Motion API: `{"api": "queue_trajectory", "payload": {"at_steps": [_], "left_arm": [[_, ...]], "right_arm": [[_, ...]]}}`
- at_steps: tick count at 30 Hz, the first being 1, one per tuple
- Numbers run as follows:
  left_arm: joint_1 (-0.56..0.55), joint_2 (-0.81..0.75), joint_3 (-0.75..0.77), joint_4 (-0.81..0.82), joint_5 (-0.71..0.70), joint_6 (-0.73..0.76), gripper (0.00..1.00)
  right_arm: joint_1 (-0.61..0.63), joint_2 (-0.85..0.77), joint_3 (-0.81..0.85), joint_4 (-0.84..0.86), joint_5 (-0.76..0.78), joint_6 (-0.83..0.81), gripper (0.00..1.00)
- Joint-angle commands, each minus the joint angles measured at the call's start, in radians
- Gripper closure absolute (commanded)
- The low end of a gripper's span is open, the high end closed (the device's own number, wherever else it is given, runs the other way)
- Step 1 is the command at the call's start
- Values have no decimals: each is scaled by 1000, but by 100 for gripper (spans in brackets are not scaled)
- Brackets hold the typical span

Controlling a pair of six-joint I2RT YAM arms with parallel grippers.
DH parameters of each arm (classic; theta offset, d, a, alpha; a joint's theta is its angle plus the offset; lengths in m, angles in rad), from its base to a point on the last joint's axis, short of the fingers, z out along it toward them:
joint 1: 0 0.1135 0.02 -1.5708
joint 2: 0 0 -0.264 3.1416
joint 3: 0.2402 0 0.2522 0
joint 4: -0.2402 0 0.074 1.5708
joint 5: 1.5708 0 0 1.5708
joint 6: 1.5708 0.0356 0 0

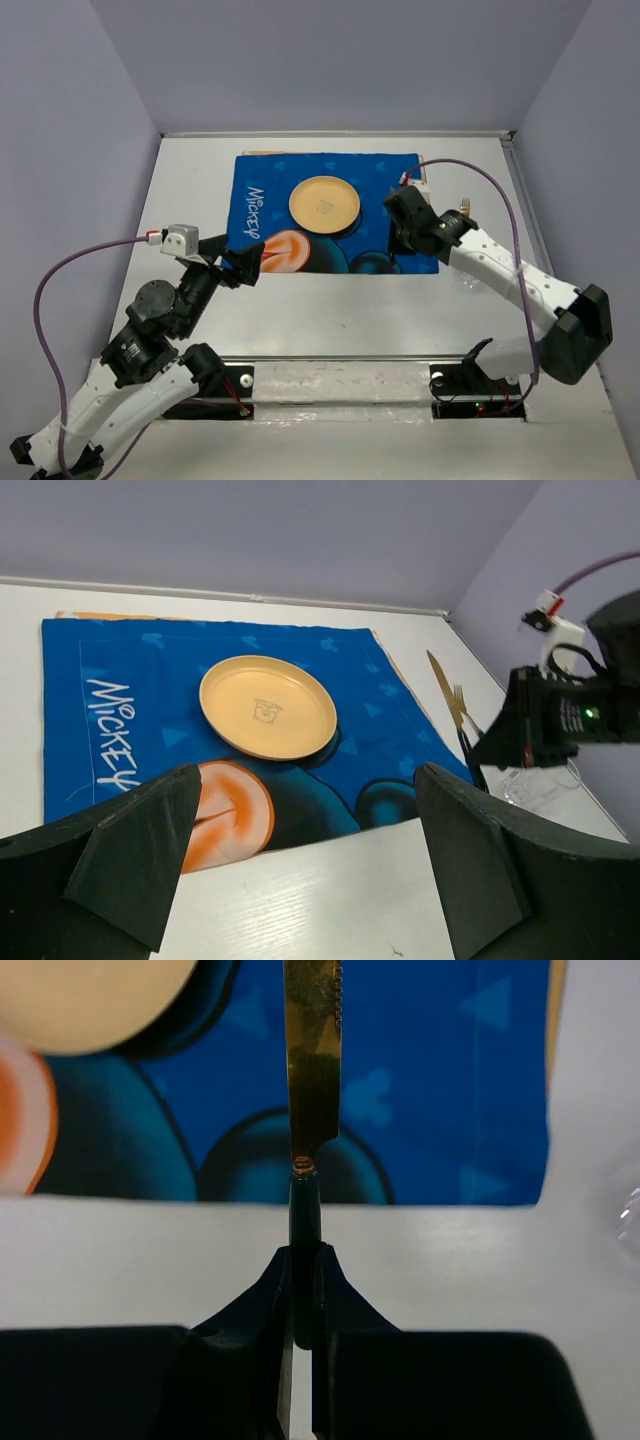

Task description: Set the dinner table for one person

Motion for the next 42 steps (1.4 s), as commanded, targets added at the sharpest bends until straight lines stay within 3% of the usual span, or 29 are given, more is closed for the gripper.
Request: {"api": "queue_trajectory", "payload": {"at_steps": [1, 7, 14, 42], "left_arm": [[2, 5, -6, 29, -32, 16, 1], [5, 34, -4, 9, -55, 10, 1], [28, 65, -3, 20, -31, 18, 1], [117, 89, -9, 44, 64, 25, 1]], "right_arm": [[-144, 142, 108, 210, -122, -327, 100], [-247, 394, 234, 258, -264, -393, 100], [-267, 523, 288, 302, -313, -382, 100], [-322, 675, 330, 308, -327, -223, 100]]}}
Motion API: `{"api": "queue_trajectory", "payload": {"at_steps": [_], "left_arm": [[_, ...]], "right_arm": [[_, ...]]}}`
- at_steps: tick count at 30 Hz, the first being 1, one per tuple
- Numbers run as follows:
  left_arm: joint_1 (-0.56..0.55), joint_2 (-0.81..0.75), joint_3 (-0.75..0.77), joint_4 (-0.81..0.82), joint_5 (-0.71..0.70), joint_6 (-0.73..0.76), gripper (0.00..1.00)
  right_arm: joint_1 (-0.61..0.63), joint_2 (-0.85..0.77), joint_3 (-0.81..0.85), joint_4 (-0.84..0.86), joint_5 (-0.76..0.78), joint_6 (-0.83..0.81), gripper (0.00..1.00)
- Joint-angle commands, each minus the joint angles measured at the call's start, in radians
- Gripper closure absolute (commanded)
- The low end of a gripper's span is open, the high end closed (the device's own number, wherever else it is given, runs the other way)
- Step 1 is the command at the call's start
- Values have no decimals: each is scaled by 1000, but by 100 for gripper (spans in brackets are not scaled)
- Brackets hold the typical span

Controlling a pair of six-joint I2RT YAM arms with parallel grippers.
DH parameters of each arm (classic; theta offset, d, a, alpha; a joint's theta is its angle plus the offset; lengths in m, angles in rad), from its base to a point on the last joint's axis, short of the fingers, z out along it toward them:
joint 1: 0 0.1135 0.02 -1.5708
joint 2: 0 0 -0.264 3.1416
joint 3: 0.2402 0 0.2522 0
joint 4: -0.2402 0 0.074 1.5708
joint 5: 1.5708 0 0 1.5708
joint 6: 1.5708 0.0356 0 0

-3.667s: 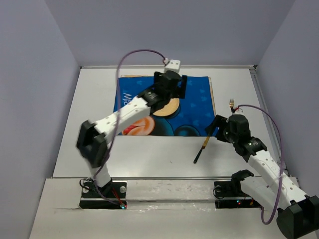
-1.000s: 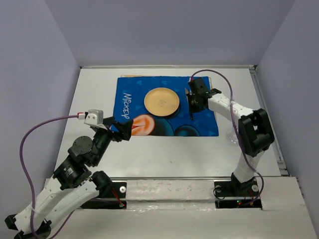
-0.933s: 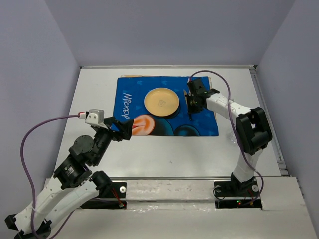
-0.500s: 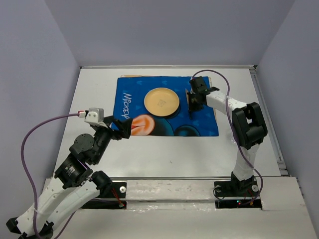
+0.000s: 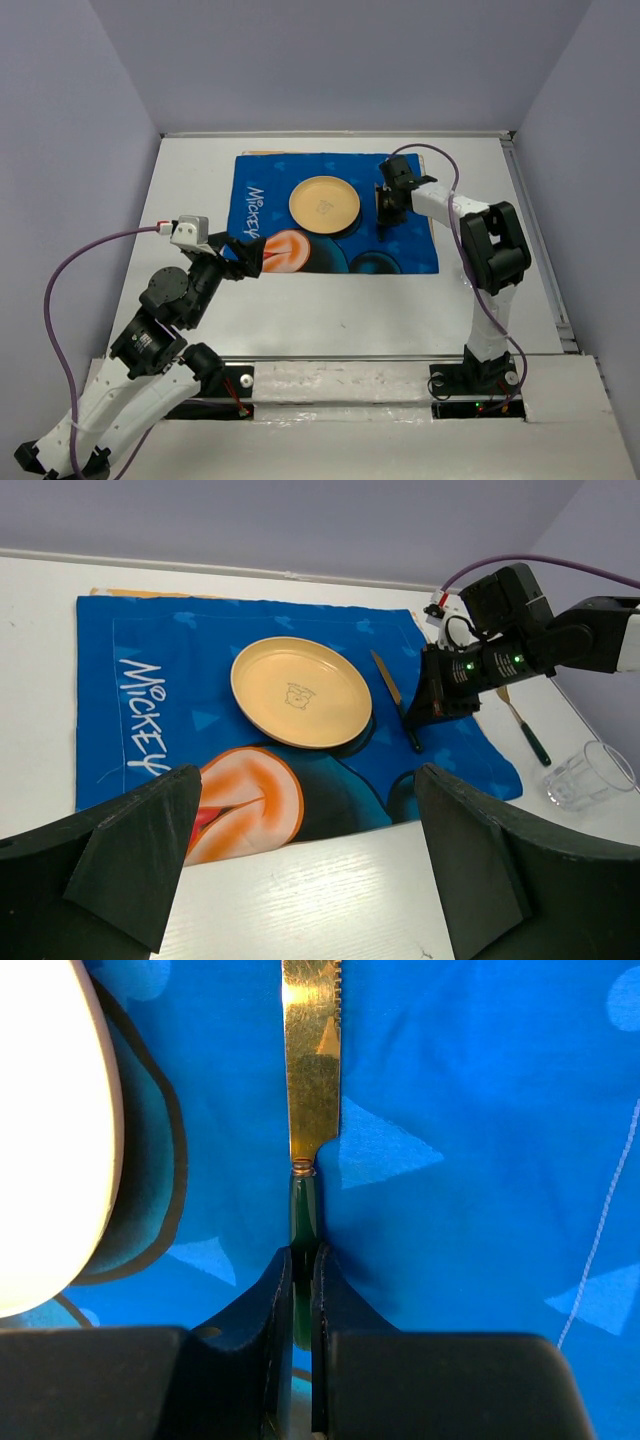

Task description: Set the dinner table for one person

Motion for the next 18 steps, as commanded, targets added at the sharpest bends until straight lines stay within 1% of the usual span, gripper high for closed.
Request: {"api": "queue_trajectory", "payload": {"at_steps": [1, 8, 10, 11, 14, 15, 16, 17, 18], "left_arm": [[11, 10, -8, 52, 19, 21, 1], [26, 15, -10, 58, 42, 23, 1], [31, 15, -10, 59, 46, 23, 1], [32, 14, -10, 62, 50, 23, 1], [39, 13, -11, 64, 60, 24, 1], [42, 15, -11, 66, 63, 24, 1], [43, 15, -10, 66, 68, 23, 1], [46, 17, -11, 66, 69, 24, 1], [48, 14, -11, 66, 74, 24, 1]], "right_arm": [[1, 13, 45, 37, -8, 23, 100], [1, 22, 62, 34, 13, 25, 100], [1, 24, 62, 31, 21, 28, 91], [1, 24, 57, 31, 29, 32, 78], [1, 19, 53, 31, 26, 31, 57], [1, 16, 51, 28, 29, 32, 48], [1, 12, 51, 28, 29, 31, 46], [1, 8, 53, 26, 27, 31, 41], [1, -1, 53, 26, 27, 31, 40]]}}
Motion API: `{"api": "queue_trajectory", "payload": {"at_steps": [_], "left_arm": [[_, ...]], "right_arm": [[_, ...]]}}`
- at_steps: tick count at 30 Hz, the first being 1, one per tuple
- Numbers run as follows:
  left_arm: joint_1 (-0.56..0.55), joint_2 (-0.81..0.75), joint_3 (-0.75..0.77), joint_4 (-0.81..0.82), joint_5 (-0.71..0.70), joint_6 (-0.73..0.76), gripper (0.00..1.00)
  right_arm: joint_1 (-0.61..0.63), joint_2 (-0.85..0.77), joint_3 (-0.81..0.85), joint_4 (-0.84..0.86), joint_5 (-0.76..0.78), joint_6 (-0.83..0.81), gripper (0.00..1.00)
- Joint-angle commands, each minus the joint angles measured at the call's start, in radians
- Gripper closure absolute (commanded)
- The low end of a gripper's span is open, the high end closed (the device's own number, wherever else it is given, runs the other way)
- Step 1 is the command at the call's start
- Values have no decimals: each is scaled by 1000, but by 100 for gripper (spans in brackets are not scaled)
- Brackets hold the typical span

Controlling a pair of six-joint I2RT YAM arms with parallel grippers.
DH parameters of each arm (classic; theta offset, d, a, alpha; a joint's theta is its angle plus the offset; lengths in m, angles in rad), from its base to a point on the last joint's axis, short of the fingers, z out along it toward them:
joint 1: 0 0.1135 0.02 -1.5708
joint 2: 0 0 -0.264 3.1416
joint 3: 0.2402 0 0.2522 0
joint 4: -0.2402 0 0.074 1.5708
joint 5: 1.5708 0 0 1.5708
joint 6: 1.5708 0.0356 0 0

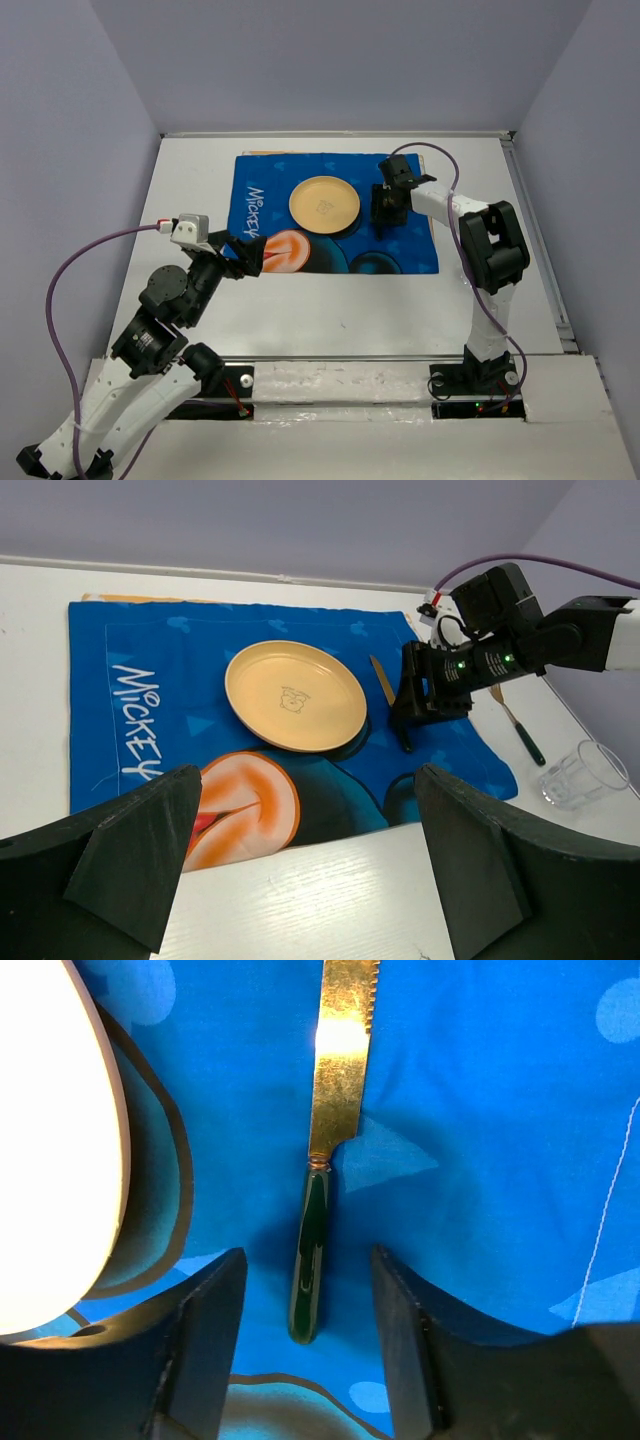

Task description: Set the dinner table for one person

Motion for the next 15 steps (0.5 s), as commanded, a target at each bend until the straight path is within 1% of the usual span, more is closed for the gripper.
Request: {"api": "queue_trajectory", "payload": {"at_steps": [1, 6, 8, 10, 11, 13, 14, 15], "left_arm": [[13, 7, -11, 50, 24, 20, 1], [13, -6, -12, 48, 24, 20, 1], [14, -6, -12, 50, 29, 21, 1], [14, -10, -11, 50, 33, 21, 1], [16, -13, -11, 50, 36, 21, 1], [17, -24, -11, 54, 45, 21, 1], [17, -27, -12, 56, 50, 21, 1], [17, -38, -12, 61, 64, 20, 1]], "right_arm": [[1, -22, 34, 20, 15, 1, 40], [1, -122, 8, 25, 35, -1, 39], [1, -218, -42, 32, 49, -7, 39], [1, -296, -88, 31, 103, -18, 39], [1, -383, -119, 29, 132, -18, 40], [1, -474, -219, 17, 224, -7, 41], [-8, -563, -251, -9, 259, 7, 42], [-8, -606, -312, -24, 309, 28, 43]]}}
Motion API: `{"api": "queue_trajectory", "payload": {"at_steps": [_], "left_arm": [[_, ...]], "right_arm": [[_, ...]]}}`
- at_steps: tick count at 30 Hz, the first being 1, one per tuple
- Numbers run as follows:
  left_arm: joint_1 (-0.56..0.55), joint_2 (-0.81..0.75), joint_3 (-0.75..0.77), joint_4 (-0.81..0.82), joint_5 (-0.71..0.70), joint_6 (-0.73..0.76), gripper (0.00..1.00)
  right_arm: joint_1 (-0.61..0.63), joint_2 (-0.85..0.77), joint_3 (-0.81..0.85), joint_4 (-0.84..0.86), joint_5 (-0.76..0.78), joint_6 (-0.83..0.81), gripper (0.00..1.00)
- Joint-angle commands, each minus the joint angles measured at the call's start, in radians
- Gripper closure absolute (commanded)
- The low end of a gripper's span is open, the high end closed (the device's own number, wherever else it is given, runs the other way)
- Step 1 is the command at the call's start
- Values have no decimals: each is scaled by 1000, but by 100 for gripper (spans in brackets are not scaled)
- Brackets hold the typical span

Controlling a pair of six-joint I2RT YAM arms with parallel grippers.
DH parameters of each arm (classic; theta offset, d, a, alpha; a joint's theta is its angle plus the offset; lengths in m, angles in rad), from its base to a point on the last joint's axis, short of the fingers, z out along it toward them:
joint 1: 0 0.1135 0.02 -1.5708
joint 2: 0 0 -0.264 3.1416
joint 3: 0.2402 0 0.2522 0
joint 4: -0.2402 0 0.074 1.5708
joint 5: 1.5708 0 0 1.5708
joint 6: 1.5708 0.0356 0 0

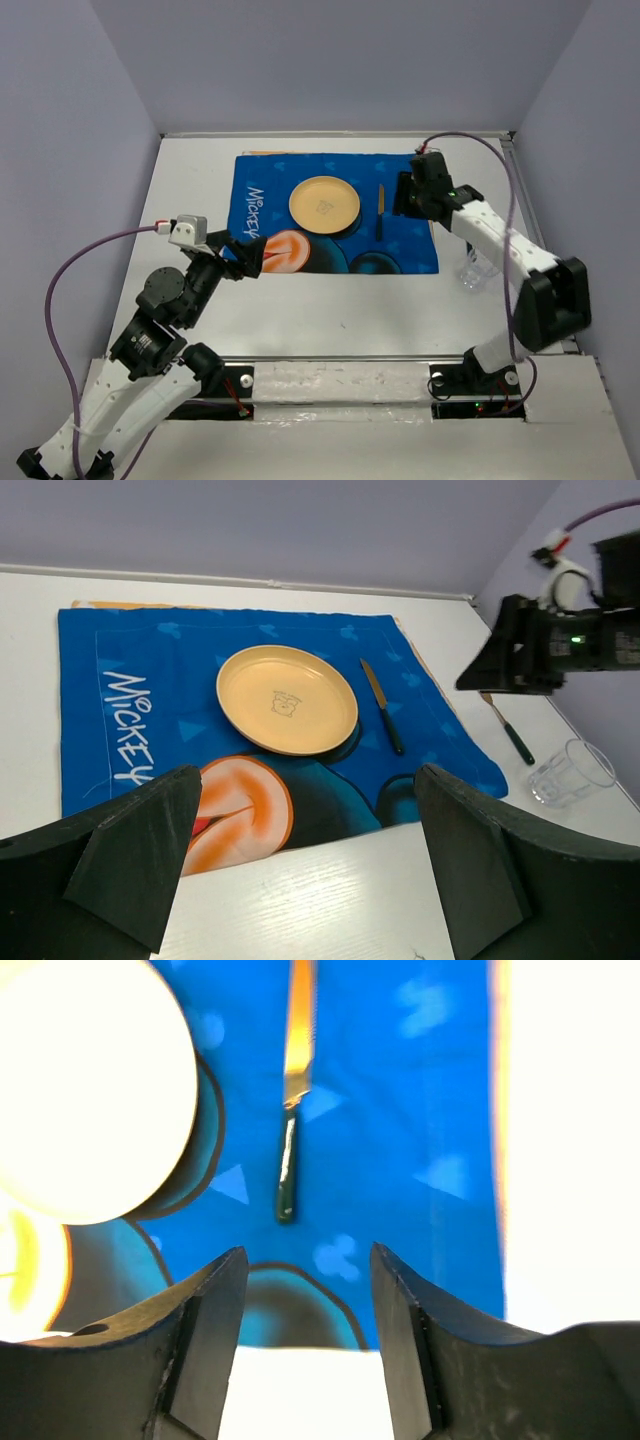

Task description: Set the dinner table for one person

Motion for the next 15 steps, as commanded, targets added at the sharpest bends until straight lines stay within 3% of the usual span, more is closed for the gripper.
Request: {"api": "queue_trajectory", "payload": {"at_steps": [1, 6, 11, 15], "left_arm": [[11, -34, -11, 58, 45, 21, 1], [20, -61, -16, 66, 81, 21, 1], [27, -81, -16, 73, 114, 21, 1], [22, -109, -16, 72, 110, 21, 1]], "right_arm": [[-17, -233, -149, -52, 208, 44, 43], [-27, -449, -221, -277, 359, 182, 46], [-46, -498, -229, -520, 504, 285, 43], [-80, -497, -275, -505, 469, 345, 40]]}}
